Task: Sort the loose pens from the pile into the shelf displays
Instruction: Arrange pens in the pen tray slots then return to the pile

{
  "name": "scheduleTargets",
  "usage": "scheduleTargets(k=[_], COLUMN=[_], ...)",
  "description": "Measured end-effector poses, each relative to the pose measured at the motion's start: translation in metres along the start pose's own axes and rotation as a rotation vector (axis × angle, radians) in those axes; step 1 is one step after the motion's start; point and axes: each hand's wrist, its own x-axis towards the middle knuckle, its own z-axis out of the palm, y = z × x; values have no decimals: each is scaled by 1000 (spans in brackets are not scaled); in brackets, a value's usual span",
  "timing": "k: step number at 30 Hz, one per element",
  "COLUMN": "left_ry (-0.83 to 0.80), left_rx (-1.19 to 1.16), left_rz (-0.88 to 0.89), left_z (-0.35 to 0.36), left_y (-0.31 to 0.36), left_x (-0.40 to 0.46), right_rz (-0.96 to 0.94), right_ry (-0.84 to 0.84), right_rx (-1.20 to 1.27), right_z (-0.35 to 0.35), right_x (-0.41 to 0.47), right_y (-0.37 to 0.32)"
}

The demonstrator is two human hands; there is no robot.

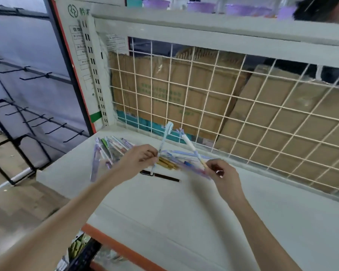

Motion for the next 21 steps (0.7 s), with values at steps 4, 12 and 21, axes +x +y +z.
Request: scheduleTargets(k=[4, 12, 21], left_ry=[-16, -103, -224], left_rx=[-244, -347, -354], left_rz=[26, 121, 276], left_z=[54, 146, 228], left_y=[55, 154, 240], left_x=[-2, -7, -20], right_rz=[43, 21, 6], right_ry=[18, 82, 167], right_rx=[151, 264, 228], right_z=[-46, -159, -262], right_x=[-27, -71, -123], right_y=[0, -12, -12])
